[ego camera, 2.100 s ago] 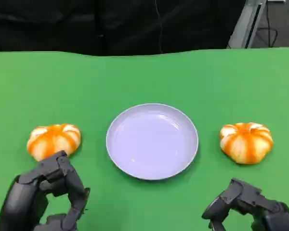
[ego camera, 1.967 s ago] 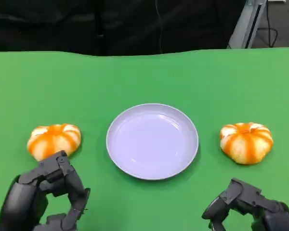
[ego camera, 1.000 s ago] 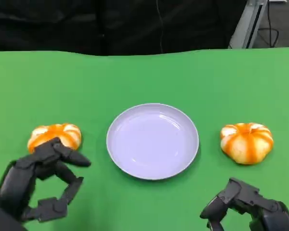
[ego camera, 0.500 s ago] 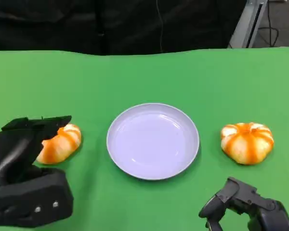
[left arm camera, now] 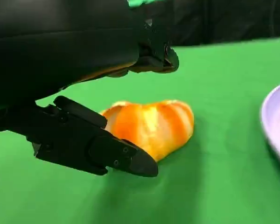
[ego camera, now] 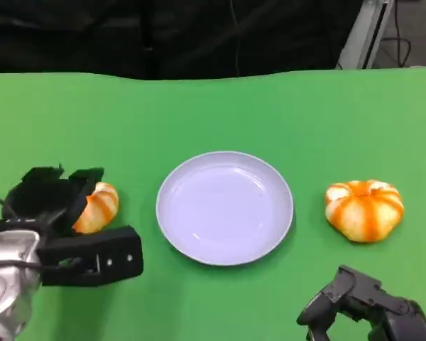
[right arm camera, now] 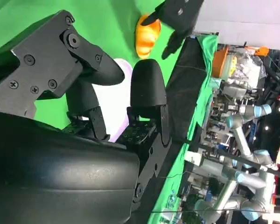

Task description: Grasp the bread from the table and place it into the plate.

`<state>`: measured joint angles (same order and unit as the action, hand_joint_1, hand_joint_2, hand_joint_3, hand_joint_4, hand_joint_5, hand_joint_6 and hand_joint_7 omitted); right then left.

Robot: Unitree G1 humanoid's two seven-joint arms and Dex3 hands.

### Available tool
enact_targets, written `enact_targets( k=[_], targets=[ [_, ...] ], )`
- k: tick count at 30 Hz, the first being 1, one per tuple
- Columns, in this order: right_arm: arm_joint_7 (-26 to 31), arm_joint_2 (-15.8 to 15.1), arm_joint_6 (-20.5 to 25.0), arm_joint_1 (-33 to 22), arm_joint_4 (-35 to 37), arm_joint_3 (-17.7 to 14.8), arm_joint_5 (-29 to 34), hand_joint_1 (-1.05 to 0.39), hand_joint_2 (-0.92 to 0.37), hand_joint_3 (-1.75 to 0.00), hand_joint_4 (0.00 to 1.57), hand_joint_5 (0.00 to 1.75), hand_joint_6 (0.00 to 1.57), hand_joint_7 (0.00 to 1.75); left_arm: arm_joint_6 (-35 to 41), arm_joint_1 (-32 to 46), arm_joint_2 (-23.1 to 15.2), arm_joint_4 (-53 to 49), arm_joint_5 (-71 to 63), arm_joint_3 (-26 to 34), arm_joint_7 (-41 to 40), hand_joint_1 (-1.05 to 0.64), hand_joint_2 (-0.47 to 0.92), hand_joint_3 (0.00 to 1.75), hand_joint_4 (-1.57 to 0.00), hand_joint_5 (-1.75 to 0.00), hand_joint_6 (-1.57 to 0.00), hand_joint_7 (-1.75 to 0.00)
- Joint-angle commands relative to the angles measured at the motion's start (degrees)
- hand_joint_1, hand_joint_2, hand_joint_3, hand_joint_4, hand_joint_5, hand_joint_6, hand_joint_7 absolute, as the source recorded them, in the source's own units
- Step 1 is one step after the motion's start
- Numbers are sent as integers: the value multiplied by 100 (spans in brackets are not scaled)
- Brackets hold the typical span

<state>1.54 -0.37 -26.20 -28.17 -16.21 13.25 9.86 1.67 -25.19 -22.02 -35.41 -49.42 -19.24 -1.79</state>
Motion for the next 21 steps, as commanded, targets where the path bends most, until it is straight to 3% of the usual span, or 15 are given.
enact_targets(
  k=[1, 4, 9, 11, 13, 14, 15, 17, 19, 21],
  targets=[
    [4, -44, -115, -47, -54, -27, -35, -10, -40, -120, 68, 161, 75, 135, 90, -636, 173, -1212, -8, -348, -228, -54, 92, 3, -6, -28, -22, -1],
    [5, -33, -119, -58, -60, -20, -28, -10, -41, -120, 68, 161, 75, 134, 81, -923, 283, -1867, 55, -535, -331, -54, 92, 2, -7, -28, -23, -1],
    [35, 1, -138, -86, -75, 10, 19, -10, -40, -120, 70, 159, 76, 133, -212, -1204, 423, -2890, 282, -705, -569, -49, 92, 6, -29, -23, -35, -2],
    [33, 24, -62, -102, -125, 30, 28, -11, -40, -121, 69, 159, 76, 133, -693, -1140, 347, -3021, 338, -756, -1114, -35, 92, 6, -82, -29, -84, -8],
    [37, 35, -38, -110, -145, 36, 41, -11, -40, -122, 69, 159, 76, 133, -1097, -1095, 276, -3060, 351, -812, -1626, -34, 92, 2, -98, -51, -106, -4],
    [37, 38, -31, -112, -152, 38, 46, -11, -39, -122, 68, 160, 76, 133, -1297, -1068, 238, -3022, 385, -802, -1863, -31, 89, 1, -93, -121, -117, -20],
    [37, 40, -26, -113, -157, 40, 48, -11, -40, -122, 68, 160, 76, 133, -1434, -1056, 215, -3010, 414, -795, -2023, -28, 89, 1, -89, -147, -96, -78],
    [31, 30, -23, -110, -163, 40, 57, -10, -40, -122, 68, 160, 75, 133, -1706, -1038, 161, -2893, 496, -757, -2325, -23, 90, 1, -86, -169, -72, -145],
    [37, 21, -67, -89, -132, 32, 69, -10, -40, -121, 68, 160, 75, 133, -1990, -1025, 56, -2613, 535, -731, -2649, -19, 91, 5, -86, -173, -65, -165],
    [44, 19, -85, -80, -116, 31, 72, -10, -40, -121, 68, 160, 75, 133, -2135, -1006, -32, -2332, 532, -708, -2907, -18, 92, 9, -86, -174, -63, -173]
  ],
)
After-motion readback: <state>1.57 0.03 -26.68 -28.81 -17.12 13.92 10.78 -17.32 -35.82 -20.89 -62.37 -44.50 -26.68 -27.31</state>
